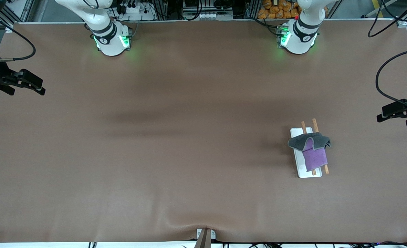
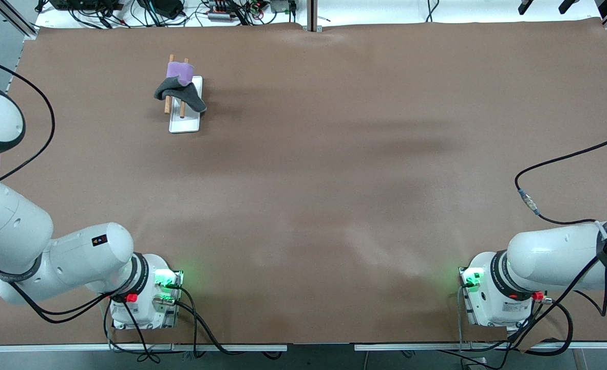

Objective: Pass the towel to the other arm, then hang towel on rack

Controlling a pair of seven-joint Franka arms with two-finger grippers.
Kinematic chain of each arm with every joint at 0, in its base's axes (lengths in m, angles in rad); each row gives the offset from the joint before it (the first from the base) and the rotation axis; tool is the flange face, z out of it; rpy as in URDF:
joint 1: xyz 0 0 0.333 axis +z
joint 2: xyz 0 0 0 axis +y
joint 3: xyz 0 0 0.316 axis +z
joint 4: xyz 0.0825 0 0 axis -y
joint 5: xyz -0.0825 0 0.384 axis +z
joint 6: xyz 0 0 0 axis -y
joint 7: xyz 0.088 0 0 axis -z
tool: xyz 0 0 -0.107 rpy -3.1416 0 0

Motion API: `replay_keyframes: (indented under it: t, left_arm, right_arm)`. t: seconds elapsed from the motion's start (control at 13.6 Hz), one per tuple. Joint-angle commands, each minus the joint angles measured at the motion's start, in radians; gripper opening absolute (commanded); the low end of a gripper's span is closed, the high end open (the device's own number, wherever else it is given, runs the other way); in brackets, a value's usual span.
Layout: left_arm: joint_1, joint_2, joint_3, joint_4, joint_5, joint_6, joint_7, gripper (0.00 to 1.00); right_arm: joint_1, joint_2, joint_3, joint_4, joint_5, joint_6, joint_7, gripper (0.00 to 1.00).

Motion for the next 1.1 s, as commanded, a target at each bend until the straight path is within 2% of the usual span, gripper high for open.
replay_keyframes:
  t: [0.0,0.15,0.29,0.44,0.51,0.66,0.74,1.03]
  left_arm:
    - [0.001,-0.063,0.0,-0.001,-0.001,-0.03,-0.083,1.0]
    - [-0.001,-0.095,-0.006,-0.003,0.006,-0.052,-0.166,1.0]
    - [0.001,-0.124,-0.05,-0.006,0.097,-0.059,-0.178,1.0]
    - [-0.007,-0.151,-0.063,-0.018,0.114,-0.059,-0.192,1.0]
    - [-0.053,-0.152,-0.039,-0.024,0.114,-0.059,-0.213,1.0]
    - [-0.21,-0.157,0.129,-0.026,0.113,-0.066,-0.244,1.0]
    - [-0.246,-0.157,0.176,-0.027,0.102,-0.066,-0.244,1.0]
    - [-0.343,-0.171,0.225,-0.043,0.101,-0.067,-0.348,1.0]
  right_arm:
    - [-0.005,0.009,0.004,0.02,-0.007,-0.015,0.011,1.0]
    - [-0.005,0.009,0.004,0.019,-0.007,-0.015,0.011,1.0]
    - [-0.006,0.009,0.004,0.02,-0.007,-0.015,0.008,1.0]
    - [-0.005,0.009,0.004,0.019,-0.007,-0.017,0.009,1.0]
    - [-0.008,0.009,0.004,0.02,-0.007,-0.031,0.008,1.0]
    - [-0.006,0.009,0.002,0.021,-0.007,-0.034,0.009,1.0]
    - [-0.006,0.009,0.002,0.02,-0.007,-0.034,0.008,1.0]
    - [-0.008,0.009,0.002,0.02,-0.004,-0.034,0.008,1.0]
